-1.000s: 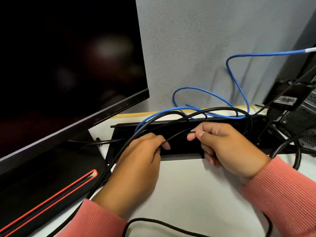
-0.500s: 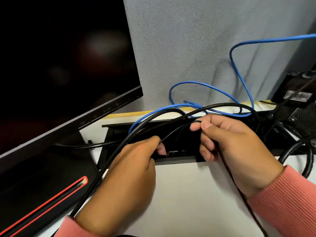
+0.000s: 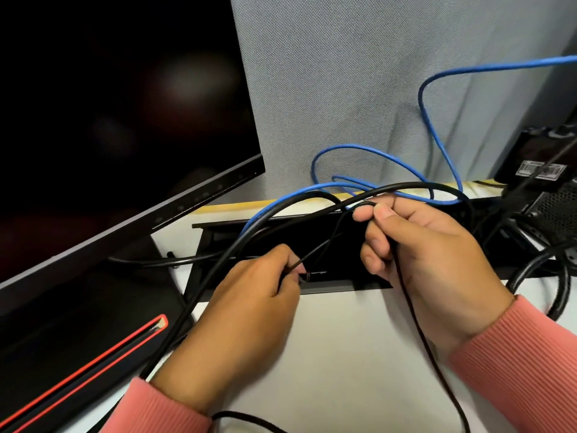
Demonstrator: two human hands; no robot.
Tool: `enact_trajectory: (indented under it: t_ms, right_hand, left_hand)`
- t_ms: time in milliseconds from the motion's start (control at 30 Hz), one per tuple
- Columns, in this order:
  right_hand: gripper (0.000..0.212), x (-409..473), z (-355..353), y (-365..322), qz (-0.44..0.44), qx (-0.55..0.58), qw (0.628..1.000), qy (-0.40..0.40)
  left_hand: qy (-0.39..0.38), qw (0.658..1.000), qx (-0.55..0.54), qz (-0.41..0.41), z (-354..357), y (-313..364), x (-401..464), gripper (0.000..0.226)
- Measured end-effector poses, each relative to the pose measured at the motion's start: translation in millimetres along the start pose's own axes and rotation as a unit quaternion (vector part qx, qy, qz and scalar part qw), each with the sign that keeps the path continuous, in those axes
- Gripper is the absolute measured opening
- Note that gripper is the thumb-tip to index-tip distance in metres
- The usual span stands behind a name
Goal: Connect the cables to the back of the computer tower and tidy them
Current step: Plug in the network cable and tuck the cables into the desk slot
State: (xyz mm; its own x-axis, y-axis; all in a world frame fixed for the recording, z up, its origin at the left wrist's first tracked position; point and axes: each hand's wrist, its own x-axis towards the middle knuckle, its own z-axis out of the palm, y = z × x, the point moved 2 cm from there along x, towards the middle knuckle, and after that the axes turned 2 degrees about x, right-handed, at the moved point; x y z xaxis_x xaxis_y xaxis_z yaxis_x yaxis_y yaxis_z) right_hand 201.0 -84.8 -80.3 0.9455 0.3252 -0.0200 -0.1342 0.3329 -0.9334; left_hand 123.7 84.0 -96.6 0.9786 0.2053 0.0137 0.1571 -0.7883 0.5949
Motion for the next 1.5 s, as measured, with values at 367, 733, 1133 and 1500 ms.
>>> enact_trajectory:
  t_ms: [367, 733, 1133, 1500]
  right_hand:
    - [0.026, -1.6, 2.1, 0.2, 0.038, 0.067, 0.997, 0.021]
    - [0.023, -1.7, 4.0, -0.5, 0.068, 0.139, 0.988, 0.004]
    - [0.022, 2.0, 5.3, 0.6, 0.081, 0.123, 0.989, -0.001]
    - [0.022, 5.8, 4.6, 3.2, 0.083, 0.111, 0.99, -0.007]
  left_hand:
    - [-0.031, 0.997, 0.072, -0.002, 1.6, 2.2, 1.0, 0.03]
    - [-0.073, 0.994, 0.075, -0.016, 0.1, 2.1, 4.8, 0.028]
    - [-0.104, 0.99, 0.066, -0.061, -6.3, 3.7, 19.9, 0.042]
    - [-0.138, 0.985, 0.029, -0.099, -4.4, 7.8, 25.6, 0.036]
